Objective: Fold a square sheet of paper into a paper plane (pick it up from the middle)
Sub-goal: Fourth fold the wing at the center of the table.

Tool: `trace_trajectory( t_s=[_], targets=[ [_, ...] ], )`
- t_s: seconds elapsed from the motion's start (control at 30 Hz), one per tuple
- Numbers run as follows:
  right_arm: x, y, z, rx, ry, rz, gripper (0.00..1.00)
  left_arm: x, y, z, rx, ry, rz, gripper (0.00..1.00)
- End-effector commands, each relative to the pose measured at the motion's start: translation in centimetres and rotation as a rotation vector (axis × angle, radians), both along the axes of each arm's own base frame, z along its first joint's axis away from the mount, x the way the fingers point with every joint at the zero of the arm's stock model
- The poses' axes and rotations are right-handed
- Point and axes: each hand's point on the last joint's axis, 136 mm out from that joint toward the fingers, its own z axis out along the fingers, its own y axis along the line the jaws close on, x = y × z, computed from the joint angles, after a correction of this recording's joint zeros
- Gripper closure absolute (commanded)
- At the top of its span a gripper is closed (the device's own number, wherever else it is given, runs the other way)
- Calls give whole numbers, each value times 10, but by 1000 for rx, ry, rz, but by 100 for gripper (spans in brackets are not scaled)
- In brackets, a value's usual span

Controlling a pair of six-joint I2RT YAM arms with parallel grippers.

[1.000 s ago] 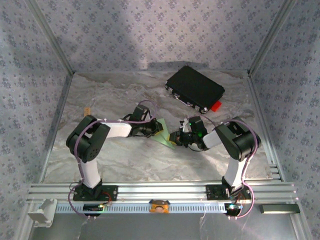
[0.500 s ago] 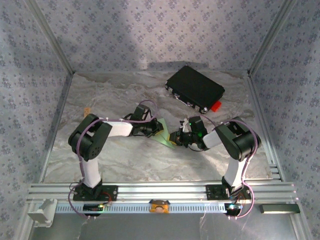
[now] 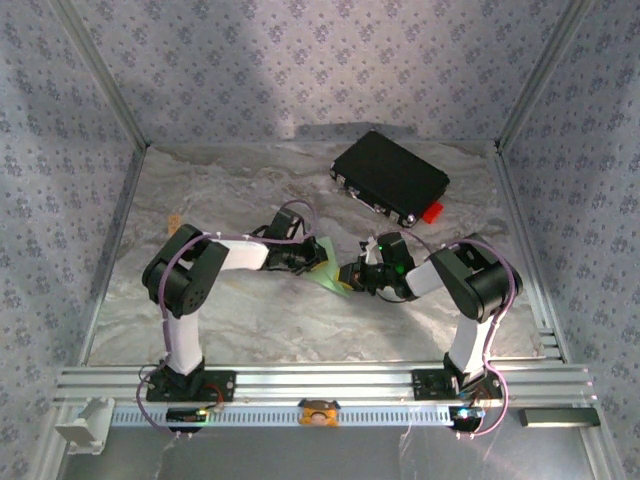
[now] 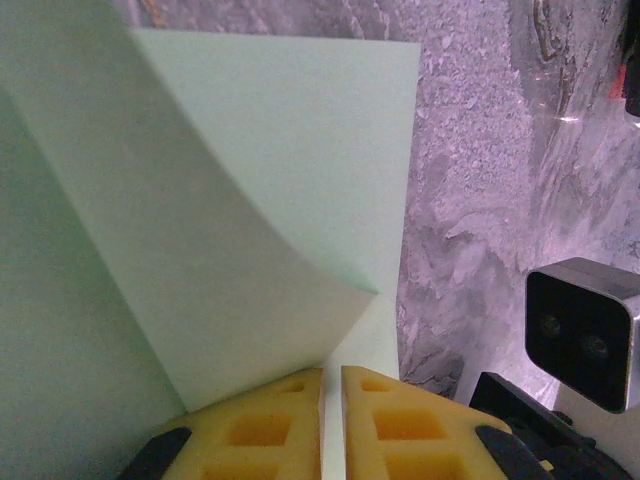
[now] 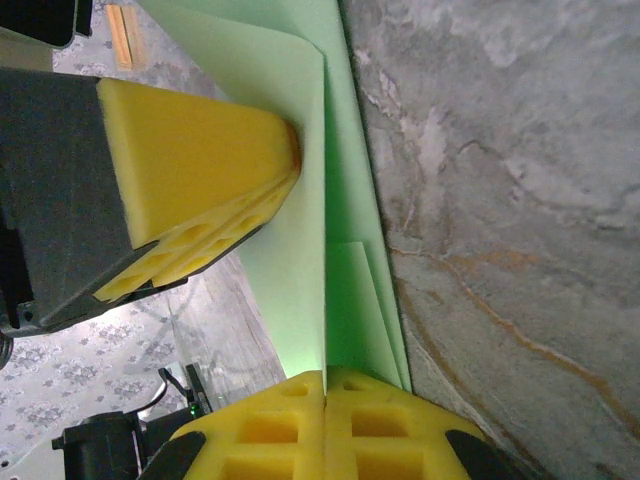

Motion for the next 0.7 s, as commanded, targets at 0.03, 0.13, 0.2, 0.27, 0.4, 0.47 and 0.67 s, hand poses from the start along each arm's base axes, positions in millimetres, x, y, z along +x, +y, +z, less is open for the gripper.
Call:
trace_trajectory(
  t_s=[0.03, 0.13, 0.2, 0.27, 0.4, 0.47, 0.67],
  targets=[
    [-5, -12, -25, -89, 71, -41, 96, -1, 5, -12, 45, 25, -18, 88],
    [-5, -12, -23, -86, 66, -41, 94, -3, 5, -15, 55, 34, -27, 88],
    [-5, -11, -21, -88, 62, -40, 91, -4, 7, -18, 65, 42, -33, 88],
    [-5, -11, -16, -90, 52, -36, 89, -6, 8, -20, 76, 47, -36, 88],
    [-11, -12, -11, -116, 44, -7, 82, -6, 8, -20, 77, 49, -38, 89],
    [-13, -14, -8, -125, 35, 0, 78, -6, 8, -20, 76, 48, -40, 89],
    [-25, -24, -12, -201, 35, 27, 75, -6, 8, -20, 75, 49, -41, 89]
  ],
)
